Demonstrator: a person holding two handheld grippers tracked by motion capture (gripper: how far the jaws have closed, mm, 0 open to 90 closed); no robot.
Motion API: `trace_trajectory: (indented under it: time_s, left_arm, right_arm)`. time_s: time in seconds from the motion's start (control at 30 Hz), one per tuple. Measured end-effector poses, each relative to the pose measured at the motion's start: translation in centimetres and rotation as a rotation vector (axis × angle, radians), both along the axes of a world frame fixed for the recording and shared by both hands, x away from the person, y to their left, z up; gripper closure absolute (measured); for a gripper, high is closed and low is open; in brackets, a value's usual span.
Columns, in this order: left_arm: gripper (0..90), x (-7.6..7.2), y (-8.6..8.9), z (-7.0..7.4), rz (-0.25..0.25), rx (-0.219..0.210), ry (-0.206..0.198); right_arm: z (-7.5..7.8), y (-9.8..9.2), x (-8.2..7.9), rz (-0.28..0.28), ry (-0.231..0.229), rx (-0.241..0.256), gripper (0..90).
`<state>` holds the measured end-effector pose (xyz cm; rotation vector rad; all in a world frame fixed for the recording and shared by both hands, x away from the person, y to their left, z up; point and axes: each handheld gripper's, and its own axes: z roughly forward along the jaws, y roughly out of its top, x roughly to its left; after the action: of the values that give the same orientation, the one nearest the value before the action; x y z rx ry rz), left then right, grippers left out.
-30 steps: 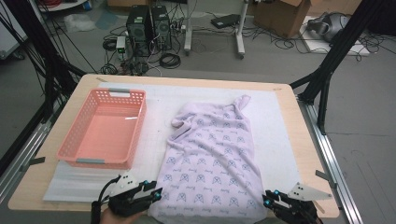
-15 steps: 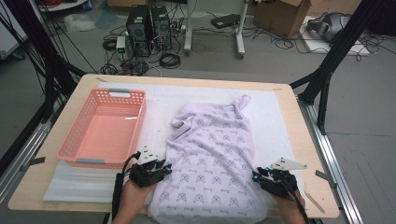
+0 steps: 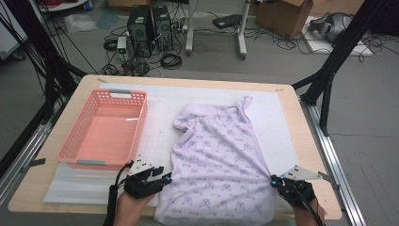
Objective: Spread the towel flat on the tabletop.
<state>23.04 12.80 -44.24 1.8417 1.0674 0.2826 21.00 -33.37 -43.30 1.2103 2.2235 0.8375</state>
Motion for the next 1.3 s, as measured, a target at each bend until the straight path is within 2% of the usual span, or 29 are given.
trace_trajectory:
  time_s: [0.1, 0.13, 0.2, 0.27, 0.37, 0.43, 0.5, 0.6, 0.67, 0.73, 0.77, 0.8, 0.83, 0.87, 0.9, 1.0, 1.03, 1.1, 1.17, 1.3]
  left_arm:
    - [61.5, 0.2, 0.2, 0.1, -0.002, -0.019, -0.004]
    - [64.8, 0.4, 0.3, 0.1, -0.001, -0.010, -0.009]
    - [71.2, 1.0, 0.1, 0.0, -0.002, 0.012, -0.005]
    - [74.2, 1.8, -0.2, -0.2, 0.016, 0.035, 0.018]
    - [74.0, 3.0, -1.2, -0.6, 0.022, 0.079, 0.047]
    - [70.4, 3.5, -2.2, -0.7, 0.010, 0.088, 0.057]
    - [63.9, 3.6, -3.2, -0.7, 0.006, 0.100, 0.049]
    - [53.5, 3.7, -4.5, -0.6, 0.013, 0.140, 0.031]
    - [49.0, 3.7, -5.3, -0.5, 0.006, 0.173, 0.019]
    - [49.2, 3.6, -6.1, -0.7, 0.006, 0.183, -0.003]
    - [50.9, 3.5, -6.3, -0.8, 0.000, 0.181, -0.016]
    - [57.7, 3.5, -6.5, -0.8, -0.027, 0.169, -0.020]
    - [69.5, 3.4, -6.6, -0.8, -0.058, 0.156, -0.015]
    - [79.6, 3.3, -6.9, -0.8, -0.058, 0.156, -0.022]
    - [82.9, 3.3, -6.9, -0.7, -0.060, 0.159, -0.020]
    - [85.4, 3.7, -6.0, -0.6, -0.052, 0.115, 0.026]
    - [85.5, 3.7, -5.5, -0.5, -0.046, 0.120, 0.017]
    - [85.6, 3.3, -4.3, -0.3, -0.020, 0.093, 0.011]
    - [85.5, 2.9, -3.1, -0.1, -0.003, 0.089, 0.010]
    - [85.4, 1.8, -1.6, 0.4, 0.003, 0.110, -0.009]
  right_arm:
    - [-0.2, 0.0, 0.0, -0.010, -0.007, -0.041, 87.1]
    - [-0.2, 0.1, 0.0, -0.012, -0.003, -0.034, 86.4]
    - [0.0, 0.1, 0.1, -0.007, -0.014, 0.020, 80.6]
    - [0.2, -0.1, 0.1, 0.006, -0.043, 0.078, 78.3]
    - [0.3, -0.1, 0.1, 0.027, -0.065, 0.104, 77.1]
    - [0.3, -0.1, 0.0, 0.033, -0.065, 0.109, 76.6]
    - [0.4, -0.2, 0.0, 0.035, -0.072, 0.122, 76.5]
    - [0.5, -0.3, 0.0, 0.032, -0.075, 0.145, 75.8]
    - [0.5, -0.2, 0.0, 0.035, -0.073, 0.151, 75.6]
    - [0.5, -0.1, 0.0, 0.043, -0.072, 0.148, 75.6]
    - [0.5, 0.0, 0.0, 0.042, -0.068, 0.148, 75.4]
    - [0.5, 0.1, 0.0, 0.045, -0.067, 0.151, 75.3]
    - [0.5, 0.1, 0.1, 0.043, -0.067, 0.153, 74.8]
    - [0.4, 0.1, 0.1, 0.043, -0.064, 0.155, 74.5]
    - [0.3, 0.2, 0.2, 0.044, -0.064, 0.159, 74.2]
    - [0.1, 0.2, 0.4, 0.037, -0.054, 0.163, 74.1]
    - [0.1, 0.2, 0.4, 0.035, -0.054, 0.170, 74.2]
    - [0.1, 0.1, 0.4, 0.031, -0.059, 0.168, 74.1]
    - [0.1, -0.1, 0.4, 0.015, -0.059, 0.180, 72.8]
    - [-0.2, -0.7, 1.1, -0.050, -0.057, 0.216, 59.2]
